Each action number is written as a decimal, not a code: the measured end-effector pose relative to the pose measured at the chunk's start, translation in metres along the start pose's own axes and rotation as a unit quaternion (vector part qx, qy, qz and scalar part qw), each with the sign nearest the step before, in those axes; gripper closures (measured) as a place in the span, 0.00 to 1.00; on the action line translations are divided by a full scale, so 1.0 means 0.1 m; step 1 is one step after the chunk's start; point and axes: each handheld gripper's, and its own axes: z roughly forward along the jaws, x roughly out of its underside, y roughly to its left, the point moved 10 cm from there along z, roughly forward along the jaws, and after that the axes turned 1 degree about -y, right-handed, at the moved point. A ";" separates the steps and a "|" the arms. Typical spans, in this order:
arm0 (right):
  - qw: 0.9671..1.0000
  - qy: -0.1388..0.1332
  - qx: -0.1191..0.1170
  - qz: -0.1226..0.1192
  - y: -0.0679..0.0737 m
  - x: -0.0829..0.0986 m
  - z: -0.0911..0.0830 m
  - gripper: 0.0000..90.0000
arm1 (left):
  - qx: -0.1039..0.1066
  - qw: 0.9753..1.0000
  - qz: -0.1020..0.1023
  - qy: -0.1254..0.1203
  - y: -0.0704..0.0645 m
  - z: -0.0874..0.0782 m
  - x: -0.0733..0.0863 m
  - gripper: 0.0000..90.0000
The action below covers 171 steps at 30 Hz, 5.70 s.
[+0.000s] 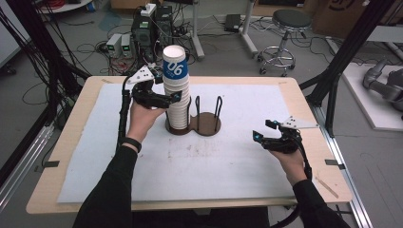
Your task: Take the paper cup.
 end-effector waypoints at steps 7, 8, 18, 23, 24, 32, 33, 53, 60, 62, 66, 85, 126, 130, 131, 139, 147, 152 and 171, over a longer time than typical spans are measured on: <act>1.000 -0.001 -0.002 -0.001 0.00 0.00 0.00 0.25 | 0.000 1.000 -0.012 -0.002 0.02 0.07 0.00 0.08; 1.000 -0.001 -0.001 -0.001 0.00 0.00 0.00 0.25 | 0.000 1.000 -0.011 -0.003 0.02 0.08 0.00 0.08; 1.000 -0.003 -0.004 -0.002 0.03 -0.02 0.00 0.25 | 0.000 1.000 -0.006 -0.001 0.02 0.06 0.00 0.13; 1.000 -0.005 -0.012 -0.003 0.08 -0.08 0.01 0.25 | -0.001 1.000 -0.006 -0.003 0.03 0.07 0.00 0.13; 1.000 -0.005 -0.014 -0.001 0.11 -0.10 0.02 0.25 | 0.000 1.000 -0.006 -0.002 0.03 0.07 0.00 0.13; 0.999 -0.015 -0.043 -0.022 0.31 -0.33 0.09 0.27 | -0.002 1.000 -0.005 -0.002 0.02 0.07 0.00 0.13; 0.998 -0.017 -0.049 -0.024 0.33 -0.37 0.10 0.27 | -0.001 1.000 -0.004 -0.002 0.02 0.07 0.00 0.13; 0.992 -0.057 -0.099 -0.055 0.71 -1.39 0.47 0.27 | -0.004 1.000 -0.006 -0.001 0.02 0.07 0.00 0.13; 0.989 -0.068 -0.111 -0.067 0.88 -1.70 0.63 0.27 | -0.004 1.000 -0.007 -0.003 0.02 0.07 0.00 0.13; 0.988 -0.072 -0.116 -0.068 0.93 -1.78 0.68 0.27 | -0.004 1.000 -0.005 -0.003 0.02 0.08 0.00 0.13; 0.987 -0.080 -0.122 -0.071 1.03 -1.95 0.78 0.27 | -0.004 1.000 -0.007 -0.004 0.02 0.08 -0.01 0.13; 0.982 -0.095 -0.151 -0.063 1.41 -2.52 1.16 0.26 | -0.006 1.000 -0.007 -0.005 0.02 0.07 0.00 0.13; 0.988 -0.067 -0.134 -0.044 1.54 -2.70 1.46 0.33 | -0.007 1.000 -0.006 -0.005 0.01 0.08 0.00 0.13; 0.987 -0.078 -0.134 -0.045 1.54 -2.76 1.42 0.33 | -0.007 1.000 -0.006 -0.005 0.02 0.08 0.00 0.13; 0.987 -0.080 -0.133 -0.046 1.54 -2.77 1.41 0.33 | -0.007 1.000 -0.006 -0.005 0.02 0.08 0.00 0.13; 0.985 -0.101 -0.130 -0.050 1.55 -2.91 1.30 0.33 | -0.007 1.000 -0.007 -0.005 0.02 0.08 0.00 0.13; 0.982 -0.126 -0.130 -0.059 1.60 -3.07 1.17 0.33 | -0.007 1.000 -0.008 -0.005 0.02 0.08 0.00 0.13; 0.979 -0.140 -0.133 -0.066 1.64 -3.17 1.08 0.33 | -0.007 1.000 -0.008 -0.005 0.01 0.08 0.00 0.13; 0.973 -0.163 -0.138 -0.084 1.64 -3.35 0.70 0.33 | -0.010 1.000 -0.011 -0.004 0.02 0.08 -0.01 0.13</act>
